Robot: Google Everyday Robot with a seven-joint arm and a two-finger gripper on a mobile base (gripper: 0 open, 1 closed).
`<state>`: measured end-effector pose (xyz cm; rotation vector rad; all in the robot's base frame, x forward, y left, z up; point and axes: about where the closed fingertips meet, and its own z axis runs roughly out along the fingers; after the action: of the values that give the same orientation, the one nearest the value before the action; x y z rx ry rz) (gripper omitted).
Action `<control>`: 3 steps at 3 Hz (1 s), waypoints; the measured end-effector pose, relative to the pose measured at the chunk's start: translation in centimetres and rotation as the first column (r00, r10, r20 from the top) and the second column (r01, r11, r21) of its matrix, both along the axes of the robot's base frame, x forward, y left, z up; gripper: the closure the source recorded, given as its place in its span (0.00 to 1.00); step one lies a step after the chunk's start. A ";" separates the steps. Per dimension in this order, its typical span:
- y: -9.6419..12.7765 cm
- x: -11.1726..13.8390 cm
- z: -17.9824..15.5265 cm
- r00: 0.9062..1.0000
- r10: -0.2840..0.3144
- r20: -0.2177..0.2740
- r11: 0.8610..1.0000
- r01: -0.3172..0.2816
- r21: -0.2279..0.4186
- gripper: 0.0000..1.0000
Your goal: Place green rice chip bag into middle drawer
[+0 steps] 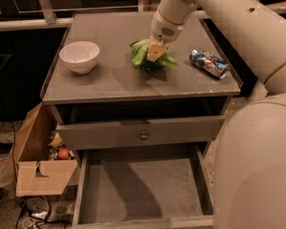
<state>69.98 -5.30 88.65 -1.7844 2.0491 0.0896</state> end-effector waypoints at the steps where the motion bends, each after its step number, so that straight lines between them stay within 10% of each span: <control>1: -0.4 -0.2 1.8 1.000 -0.005 0.021 0.999 0.005 0.034 1.00; 3: 0.9 -1.5 9.5 0.986 0.068 0.151 0.988 -0.087 0.124 1.00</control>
Offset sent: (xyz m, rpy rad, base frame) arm -0.0154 0.0108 0.1095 0.1866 -0.1572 0.0817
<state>68.46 -4.38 98.10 -1.7375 1.8296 0.1092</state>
